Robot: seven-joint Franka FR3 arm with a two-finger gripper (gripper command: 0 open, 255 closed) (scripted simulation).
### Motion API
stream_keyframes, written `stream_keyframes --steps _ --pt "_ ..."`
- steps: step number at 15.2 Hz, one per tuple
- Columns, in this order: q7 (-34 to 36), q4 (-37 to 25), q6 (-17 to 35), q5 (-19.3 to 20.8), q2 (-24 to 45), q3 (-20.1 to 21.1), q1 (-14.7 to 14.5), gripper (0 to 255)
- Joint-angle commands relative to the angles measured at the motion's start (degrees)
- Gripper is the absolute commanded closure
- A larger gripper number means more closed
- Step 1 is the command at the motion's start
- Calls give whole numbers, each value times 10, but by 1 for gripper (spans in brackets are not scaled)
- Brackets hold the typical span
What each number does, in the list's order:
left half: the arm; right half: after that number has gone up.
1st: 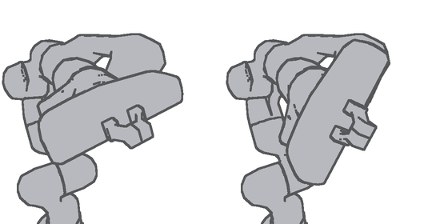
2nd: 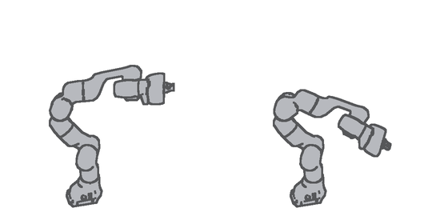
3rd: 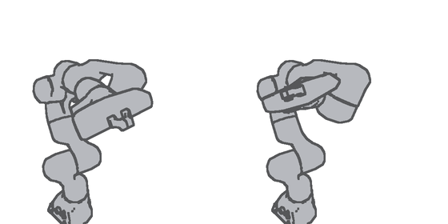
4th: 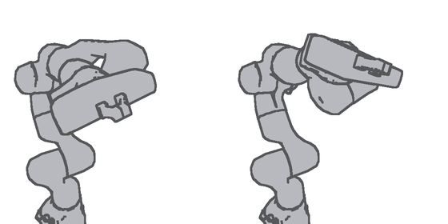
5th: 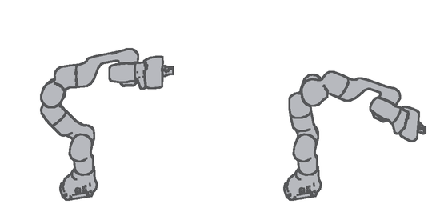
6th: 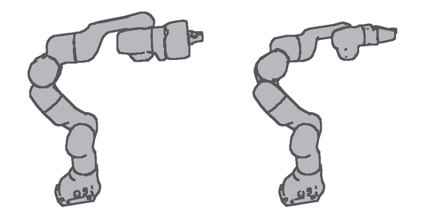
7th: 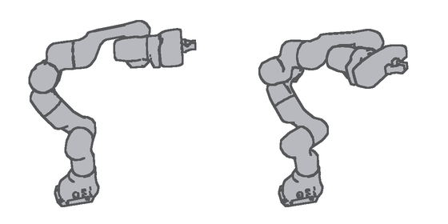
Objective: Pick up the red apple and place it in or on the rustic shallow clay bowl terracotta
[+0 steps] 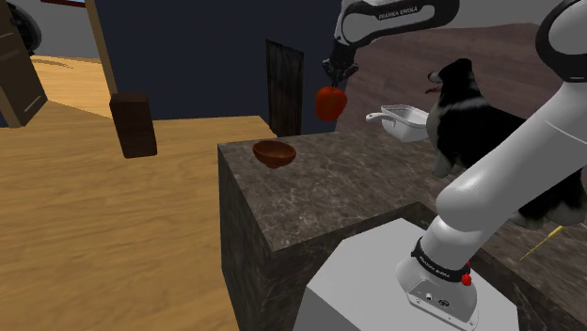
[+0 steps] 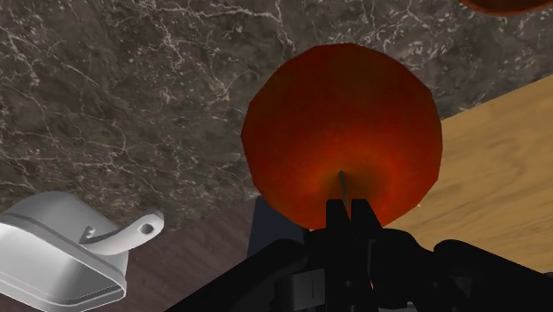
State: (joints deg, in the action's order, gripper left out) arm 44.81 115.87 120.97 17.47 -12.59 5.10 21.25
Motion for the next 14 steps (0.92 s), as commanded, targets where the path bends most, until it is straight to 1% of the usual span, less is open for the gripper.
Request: stream_keyframes --steps 1,8,14 --pt "27 -24 -25 3 8 20 -11 255" --pt "113 -118 -98 22 59 83 -46 255" --pt "183 -231 -172 51 130 132 -83 255"
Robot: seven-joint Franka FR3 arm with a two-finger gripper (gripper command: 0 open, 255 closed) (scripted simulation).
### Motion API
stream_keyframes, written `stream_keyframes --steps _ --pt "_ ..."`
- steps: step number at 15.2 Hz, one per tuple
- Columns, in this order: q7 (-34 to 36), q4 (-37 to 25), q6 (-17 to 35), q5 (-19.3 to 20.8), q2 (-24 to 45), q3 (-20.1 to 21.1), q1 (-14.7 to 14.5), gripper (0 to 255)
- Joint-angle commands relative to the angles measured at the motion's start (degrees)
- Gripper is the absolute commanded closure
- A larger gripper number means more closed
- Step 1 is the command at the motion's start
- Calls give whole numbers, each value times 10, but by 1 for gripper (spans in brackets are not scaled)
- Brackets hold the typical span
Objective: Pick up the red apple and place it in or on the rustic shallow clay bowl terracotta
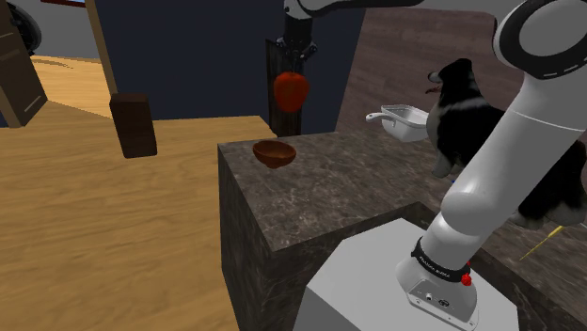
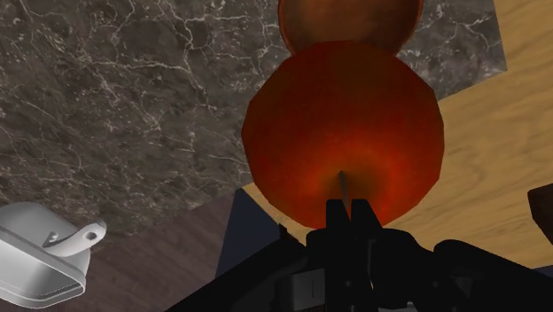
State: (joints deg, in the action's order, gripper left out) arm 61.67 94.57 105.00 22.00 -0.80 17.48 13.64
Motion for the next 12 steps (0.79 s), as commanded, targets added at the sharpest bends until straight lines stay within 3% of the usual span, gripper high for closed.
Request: stream_keyframes --steps 1,3,12 --pt "25 -41 -27 13 27 16 -15 255" --pt "40 -74 -47 23 48 26 -27 255" --pt "62 9 21 24 36 22 -23 255"
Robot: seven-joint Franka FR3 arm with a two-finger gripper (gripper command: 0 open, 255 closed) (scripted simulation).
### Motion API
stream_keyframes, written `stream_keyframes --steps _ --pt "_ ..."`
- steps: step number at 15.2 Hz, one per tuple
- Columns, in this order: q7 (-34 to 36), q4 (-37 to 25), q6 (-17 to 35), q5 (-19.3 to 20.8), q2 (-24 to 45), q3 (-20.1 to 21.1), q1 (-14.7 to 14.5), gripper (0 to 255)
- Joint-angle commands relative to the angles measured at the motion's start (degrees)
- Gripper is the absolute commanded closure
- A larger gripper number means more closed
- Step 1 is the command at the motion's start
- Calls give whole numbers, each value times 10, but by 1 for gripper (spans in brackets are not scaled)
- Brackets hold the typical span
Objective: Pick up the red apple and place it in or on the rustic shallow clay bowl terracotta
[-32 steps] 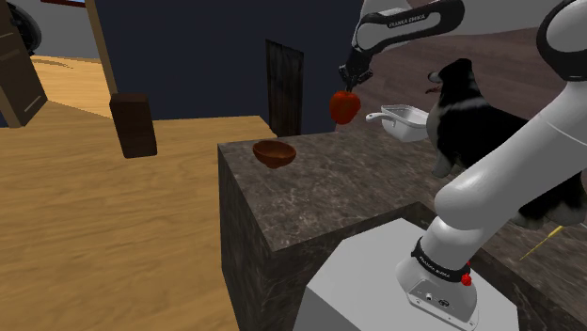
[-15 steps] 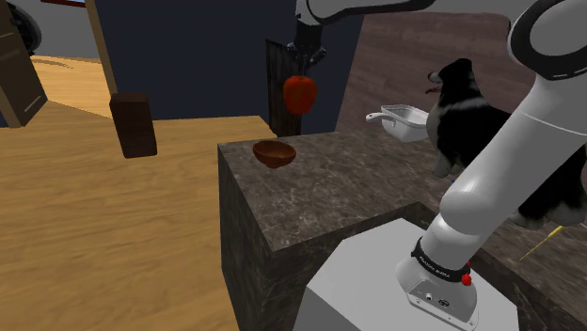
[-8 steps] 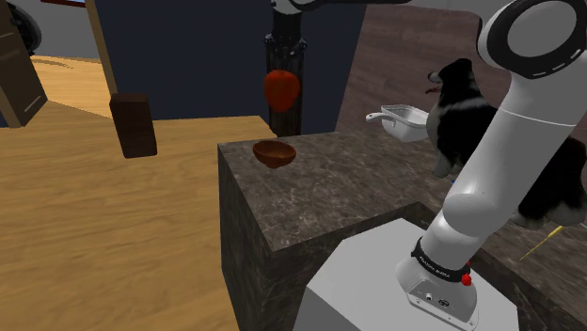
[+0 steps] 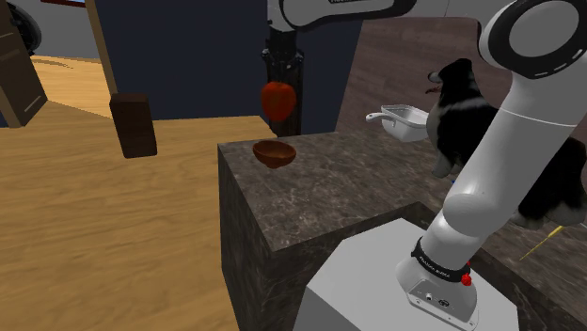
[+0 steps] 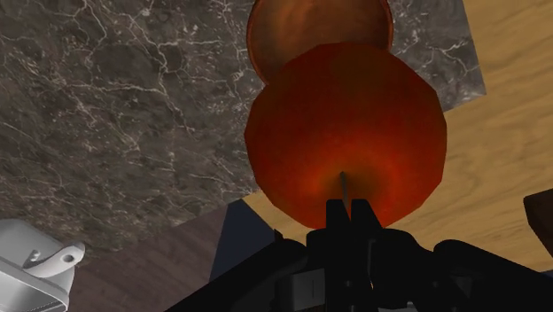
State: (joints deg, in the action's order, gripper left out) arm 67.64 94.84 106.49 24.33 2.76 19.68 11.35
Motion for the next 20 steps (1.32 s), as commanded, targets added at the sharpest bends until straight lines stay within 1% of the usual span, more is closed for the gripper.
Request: stream_keyframes --steps 1,11,20 --pt "5 14 14 2 0 -1 1 255" --pt "34 87 83 14 2 -3 3 255" --pt "66 142 145 34 15 -6 5 255"
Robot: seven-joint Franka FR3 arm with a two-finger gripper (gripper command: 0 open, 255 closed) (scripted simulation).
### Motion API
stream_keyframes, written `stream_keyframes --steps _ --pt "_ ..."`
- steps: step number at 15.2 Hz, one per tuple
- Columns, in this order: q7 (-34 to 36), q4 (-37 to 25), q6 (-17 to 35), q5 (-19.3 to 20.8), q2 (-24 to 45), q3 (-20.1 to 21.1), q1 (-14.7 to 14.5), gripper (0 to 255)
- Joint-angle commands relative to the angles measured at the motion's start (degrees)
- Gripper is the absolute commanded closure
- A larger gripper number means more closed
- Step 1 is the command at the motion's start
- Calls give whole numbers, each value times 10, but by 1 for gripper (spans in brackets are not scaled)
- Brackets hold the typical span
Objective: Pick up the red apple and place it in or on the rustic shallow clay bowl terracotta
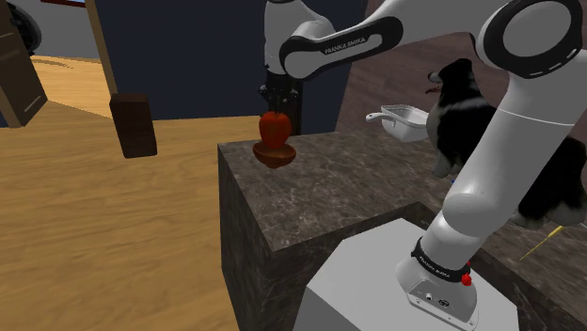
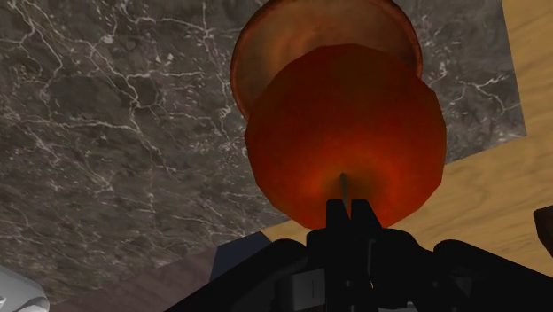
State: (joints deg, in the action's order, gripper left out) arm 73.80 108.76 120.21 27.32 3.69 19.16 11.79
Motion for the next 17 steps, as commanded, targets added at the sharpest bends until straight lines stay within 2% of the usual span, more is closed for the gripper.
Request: stream_keyframes --steps 1,8,9,14,17 --pt "4 3 8 4 6 -1 0 255" --pt "4 3 8 4 6 -1 0 255" --pt "4 3 8 4 6 -1 0 0" --pt "4 3 8 4 6 -1 0 0" --pt "-6 -22 -39 -14 -17 8 -7 0"
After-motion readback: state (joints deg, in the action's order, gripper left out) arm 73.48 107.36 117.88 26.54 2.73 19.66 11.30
